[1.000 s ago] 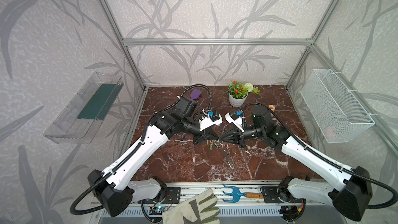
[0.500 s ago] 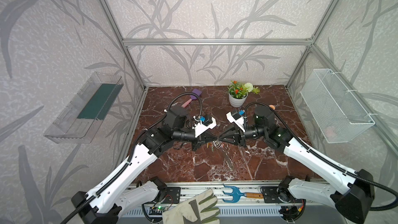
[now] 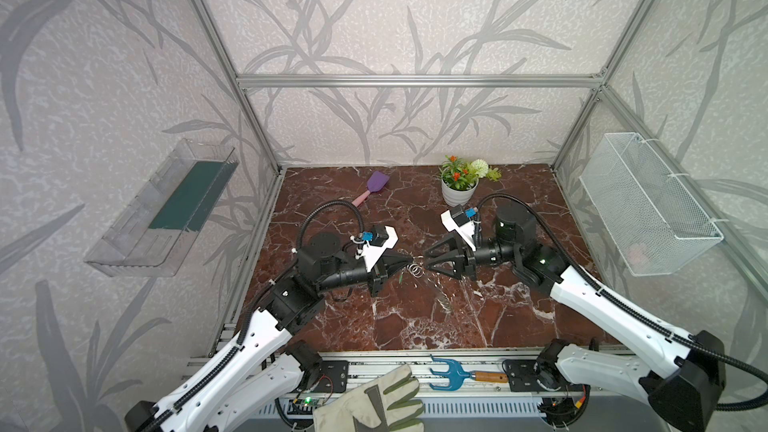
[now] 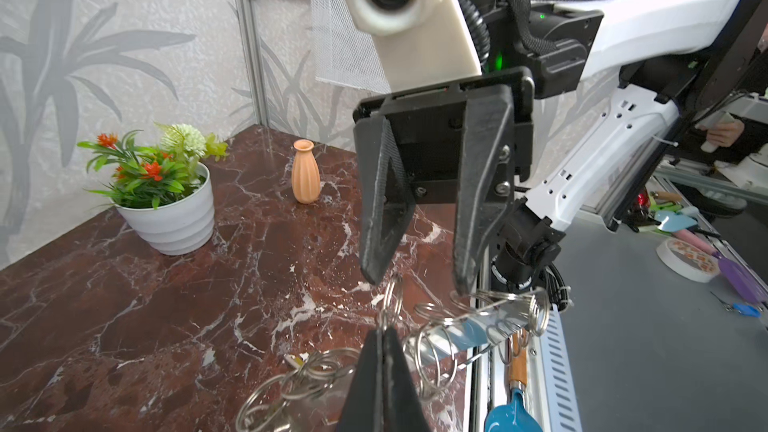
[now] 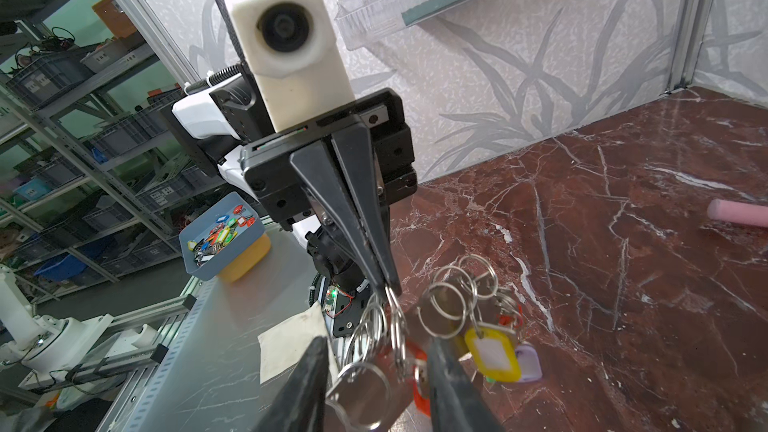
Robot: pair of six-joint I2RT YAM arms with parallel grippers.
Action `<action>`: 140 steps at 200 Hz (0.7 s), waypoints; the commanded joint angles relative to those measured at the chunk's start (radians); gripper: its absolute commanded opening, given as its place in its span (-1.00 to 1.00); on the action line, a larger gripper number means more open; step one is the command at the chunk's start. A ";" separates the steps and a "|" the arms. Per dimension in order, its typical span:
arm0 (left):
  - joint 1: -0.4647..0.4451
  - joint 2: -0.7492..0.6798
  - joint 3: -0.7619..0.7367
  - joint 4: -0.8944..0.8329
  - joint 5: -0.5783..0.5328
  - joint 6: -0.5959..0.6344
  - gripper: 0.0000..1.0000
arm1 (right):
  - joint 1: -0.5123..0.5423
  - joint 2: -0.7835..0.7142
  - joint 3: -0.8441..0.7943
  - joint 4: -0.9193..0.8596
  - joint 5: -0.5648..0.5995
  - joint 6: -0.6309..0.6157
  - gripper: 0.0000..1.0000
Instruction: Put the keys on the keyring
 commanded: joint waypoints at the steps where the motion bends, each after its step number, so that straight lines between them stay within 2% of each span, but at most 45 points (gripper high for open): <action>1: -0.009 -0.041 -0.036 0.244 -0.018 -0.103 -1.00 | -0.002 0.008 0.020 0.019 0.005 0.003 -0.18; 27: -0.034 -0.055 -0.076 0.326 -0.040 -0.132 -1.00 | -0.004 0.027 0.046 0.032 0.018 0.002 -0.18; 40: -0.050 -0.063 -0.093 0.349 -0.057 -0.130 -1.00 | -0.002 0.042 0.064 0.034 0.019 0.003 -0.24; 75: -0.066 -0.101 -0.129 0.359 -0.101 -0.126 -1.00 | -0.003 0.045 0.088 0.028 0.035 -0.002 -0.36; 129: -0.070 -0.135 -0.178 0.402 -0.149 -0.161 -1.00 | -0.004 0.026 0.084 0.040 0.022 0.017 -0.37; 140: -0.070 -0.137 -0.183 0.412 -0.151 -0.168 -1.00 | -0.003 0.031 0.085 0.051 0.011 0.026 -0.45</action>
